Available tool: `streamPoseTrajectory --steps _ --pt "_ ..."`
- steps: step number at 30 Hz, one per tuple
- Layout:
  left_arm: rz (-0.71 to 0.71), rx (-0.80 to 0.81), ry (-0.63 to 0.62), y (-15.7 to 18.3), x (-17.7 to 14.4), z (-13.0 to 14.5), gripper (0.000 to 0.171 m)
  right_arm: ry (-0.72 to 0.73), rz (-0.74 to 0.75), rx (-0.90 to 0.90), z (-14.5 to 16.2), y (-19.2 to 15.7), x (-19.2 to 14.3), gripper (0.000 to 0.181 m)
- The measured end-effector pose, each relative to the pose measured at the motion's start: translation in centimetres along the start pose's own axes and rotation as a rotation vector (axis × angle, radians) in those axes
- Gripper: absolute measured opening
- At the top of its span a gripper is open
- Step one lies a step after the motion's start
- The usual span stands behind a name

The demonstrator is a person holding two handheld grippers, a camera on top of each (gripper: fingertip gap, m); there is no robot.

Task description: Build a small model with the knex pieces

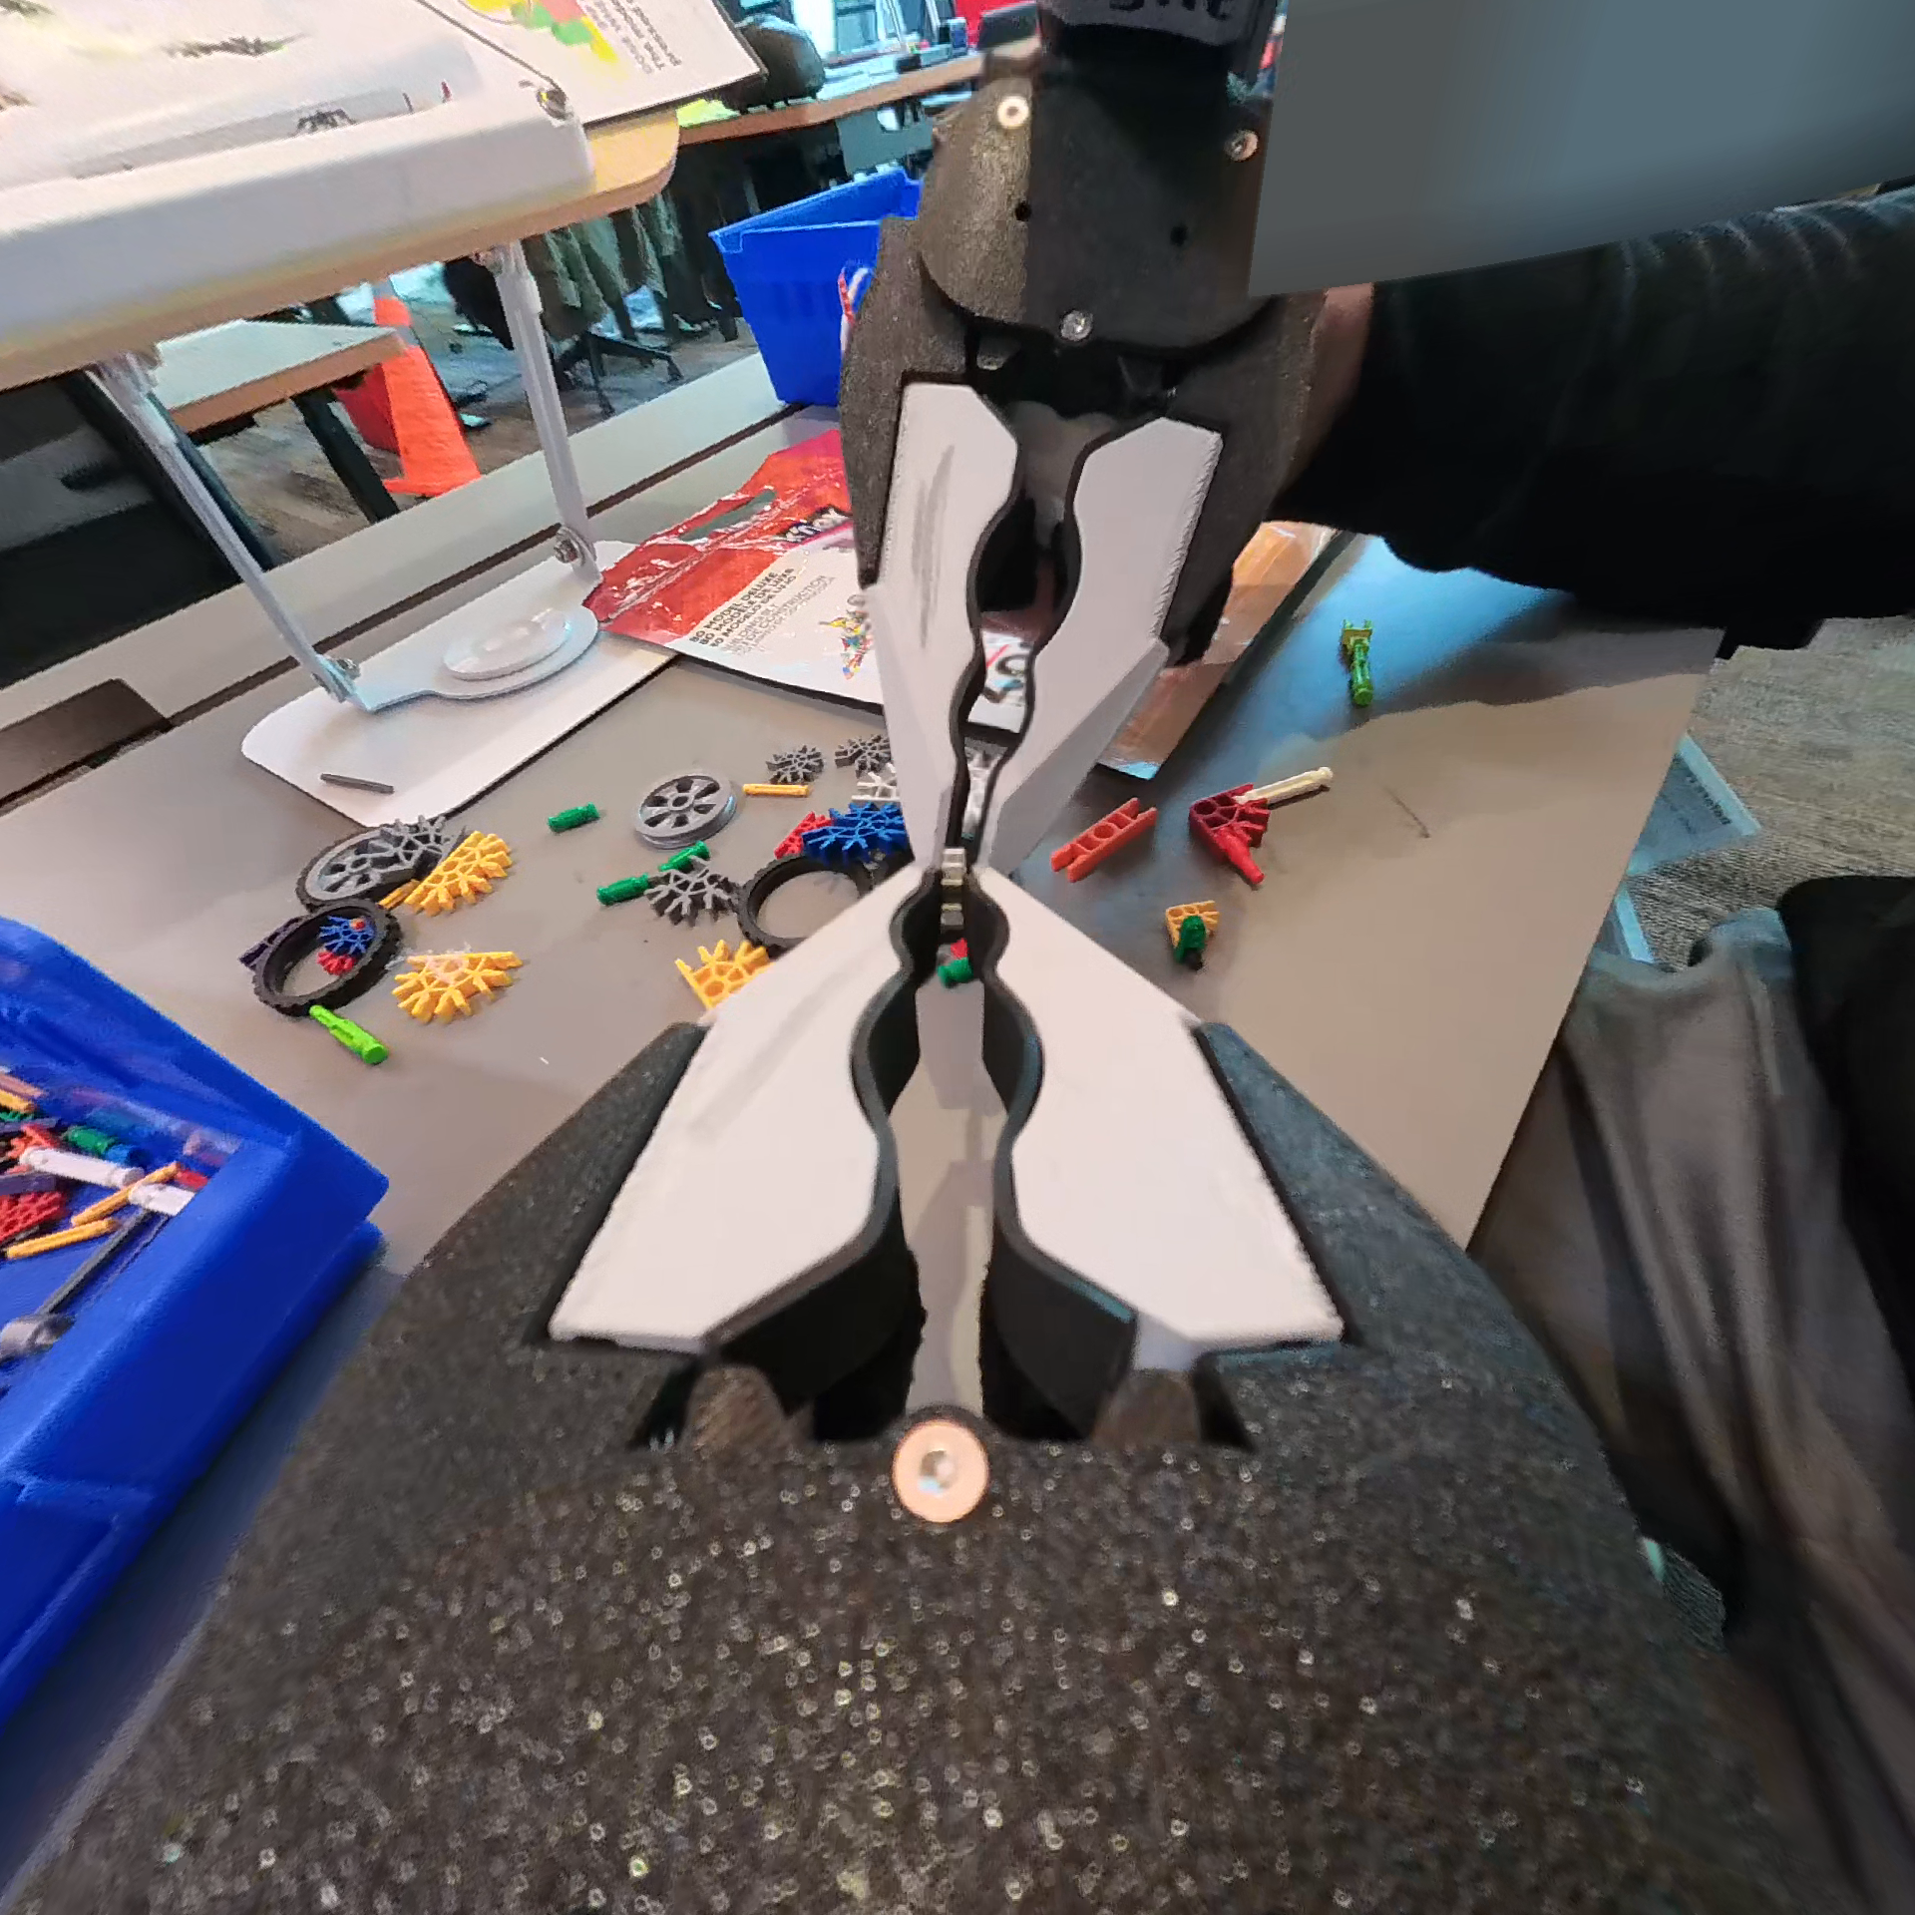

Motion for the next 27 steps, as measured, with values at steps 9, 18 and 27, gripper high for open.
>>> streamPoseTrajectory --steps 9,18,27 --pt "-0.075 0.085 -0.079 -0.7 0.2 0.6 0.004 -0.03 0.085 -0.03 -0.4 0.7 0.1 0.0" --pt "-0.348 0.255 -0.146 -2.6 0.0 0.7 0.002 0.007 0.169 0.142 -1.2 2.5 0.6 0.0" --pt "-0.667 0.229 -0.141 -5.5 -1.4 -0.2 0.001 0.275 0.181 0.532 -4.1 4.3 0.9 0.0"
Point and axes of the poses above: each gripper's, where its closed fingertips meet, x out along the fingers, z out of its underside, y = z × x across the jaws, the point moved 1 cm from there along -x, back along the fingers, and after that the axes turned 10 degrees about x, right-handed, at the moved point
